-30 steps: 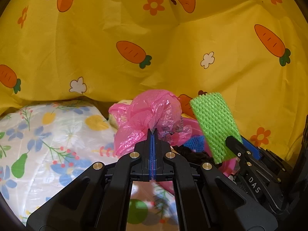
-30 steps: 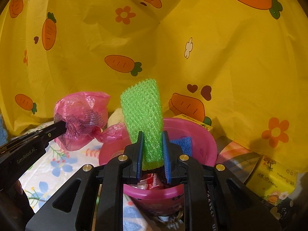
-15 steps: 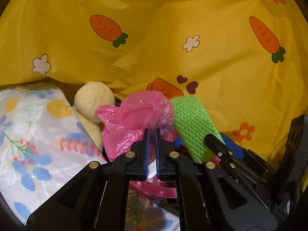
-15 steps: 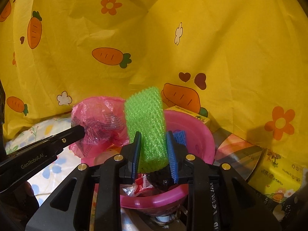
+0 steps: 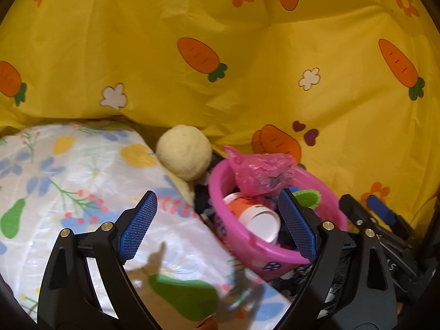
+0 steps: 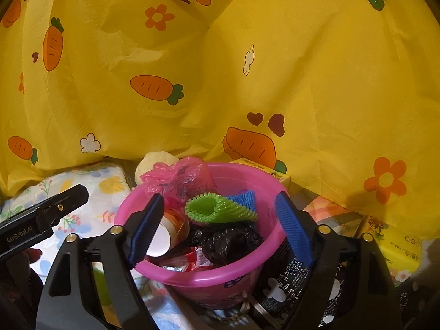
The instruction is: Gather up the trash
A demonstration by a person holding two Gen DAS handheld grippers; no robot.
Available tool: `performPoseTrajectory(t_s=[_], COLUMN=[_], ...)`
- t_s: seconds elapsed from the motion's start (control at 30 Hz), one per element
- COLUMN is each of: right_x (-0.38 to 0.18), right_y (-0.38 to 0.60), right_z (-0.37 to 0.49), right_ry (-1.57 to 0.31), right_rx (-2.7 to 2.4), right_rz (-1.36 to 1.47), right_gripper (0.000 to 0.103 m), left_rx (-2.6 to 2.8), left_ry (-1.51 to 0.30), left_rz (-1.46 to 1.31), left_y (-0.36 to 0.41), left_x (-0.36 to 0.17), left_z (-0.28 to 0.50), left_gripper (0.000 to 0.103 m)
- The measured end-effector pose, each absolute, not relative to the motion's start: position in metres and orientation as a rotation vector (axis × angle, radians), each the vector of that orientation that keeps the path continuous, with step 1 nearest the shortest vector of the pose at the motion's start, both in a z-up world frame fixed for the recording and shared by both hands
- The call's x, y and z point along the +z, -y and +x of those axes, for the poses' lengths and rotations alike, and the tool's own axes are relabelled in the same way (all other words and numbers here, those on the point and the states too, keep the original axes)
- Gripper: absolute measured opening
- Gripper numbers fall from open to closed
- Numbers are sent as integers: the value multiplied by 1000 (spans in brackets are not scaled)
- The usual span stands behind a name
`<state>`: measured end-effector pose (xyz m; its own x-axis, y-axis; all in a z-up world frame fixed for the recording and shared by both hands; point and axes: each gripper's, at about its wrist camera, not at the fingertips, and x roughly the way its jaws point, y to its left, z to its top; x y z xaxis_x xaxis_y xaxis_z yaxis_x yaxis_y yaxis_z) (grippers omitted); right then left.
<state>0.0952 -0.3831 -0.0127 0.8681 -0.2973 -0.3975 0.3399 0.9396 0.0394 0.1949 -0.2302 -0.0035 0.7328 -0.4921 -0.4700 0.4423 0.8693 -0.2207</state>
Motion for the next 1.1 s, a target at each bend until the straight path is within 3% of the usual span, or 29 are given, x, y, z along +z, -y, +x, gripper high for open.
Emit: performPoseTrajectory(t_s=[0.17,1.1], right_x=[-15,-9], right_y=[360,251], right_z=[82,-13], right_ry=[-375,-364], right_rx=[-345,-230], right_rz=[54,32], right_gripper=[98,98], left_rx=[-337,-180], left_ry=[-458,-457], left_rz=[-5,-4], left_y=[201,74], left_x=[1,1], left_z=[168,37], left_gripper=[97,97])
